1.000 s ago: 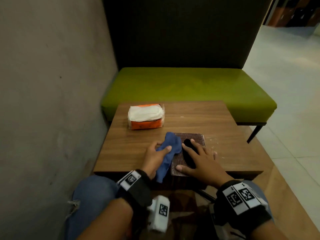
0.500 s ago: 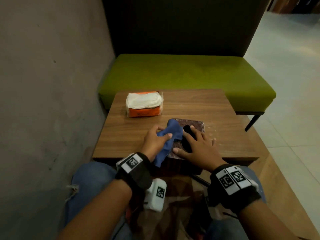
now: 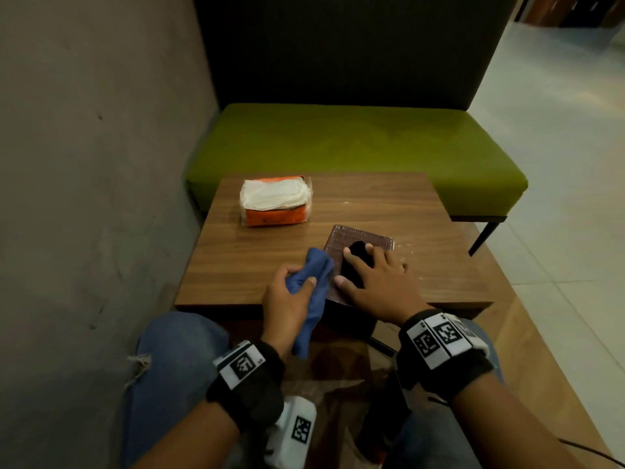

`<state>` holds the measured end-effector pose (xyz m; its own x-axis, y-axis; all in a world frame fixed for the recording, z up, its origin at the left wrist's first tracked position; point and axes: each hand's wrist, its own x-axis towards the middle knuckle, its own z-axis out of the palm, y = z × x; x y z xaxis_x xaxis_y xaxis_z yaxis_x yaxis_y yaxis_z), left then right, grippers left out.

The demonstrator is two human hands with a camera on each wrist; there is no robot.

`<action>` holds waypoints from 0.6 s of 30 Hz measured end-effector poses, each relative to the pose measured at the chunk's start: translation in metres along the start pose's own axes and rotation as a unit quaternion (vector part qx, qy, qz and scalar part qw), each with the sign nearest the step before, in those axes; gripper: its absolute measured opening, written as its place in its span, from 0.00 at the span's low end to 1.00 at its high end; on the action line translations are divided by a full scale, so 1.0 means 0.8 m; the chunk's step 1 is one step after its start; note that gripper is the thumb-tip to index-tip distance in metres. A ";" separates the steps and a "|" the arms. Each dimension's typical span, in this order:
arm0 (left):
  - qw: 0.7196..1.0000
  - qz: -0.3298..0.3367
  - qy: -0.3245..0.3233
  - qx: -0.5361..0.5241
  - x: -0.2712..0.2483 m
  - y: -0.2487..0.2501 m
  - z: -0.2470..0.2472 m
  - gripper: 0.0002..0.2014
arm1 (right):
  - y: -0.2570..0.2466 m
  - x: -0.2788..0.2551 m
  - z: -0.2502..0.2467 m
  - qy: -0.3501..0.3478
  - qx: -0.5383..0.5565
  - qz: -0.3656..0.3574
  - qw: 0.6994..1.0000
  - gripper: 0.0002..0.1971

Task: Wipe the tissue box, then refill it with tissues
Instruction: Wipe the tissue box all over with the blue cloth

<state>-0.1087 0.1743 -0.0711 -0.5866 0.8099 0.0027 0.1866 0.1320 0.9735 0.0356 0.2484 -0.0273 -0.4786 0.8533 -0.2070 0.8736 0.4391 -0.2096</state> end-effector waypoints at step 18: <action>1.000 -0.016 -0.013 -0.006 0.020 -0.005 -0.011 0.09 | -0.013 0.037 -0.031 -0.105 -0.012 -0.032 0.994 0.40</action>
<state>-0.1256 0.1819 -0.0733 -0.5711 0.8202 -0.0337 0.1589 0.1507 0.9757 0.0145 0.2763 -0.0076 -0.5385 0.7474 -0.3892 0.8416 0.4994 -0.2055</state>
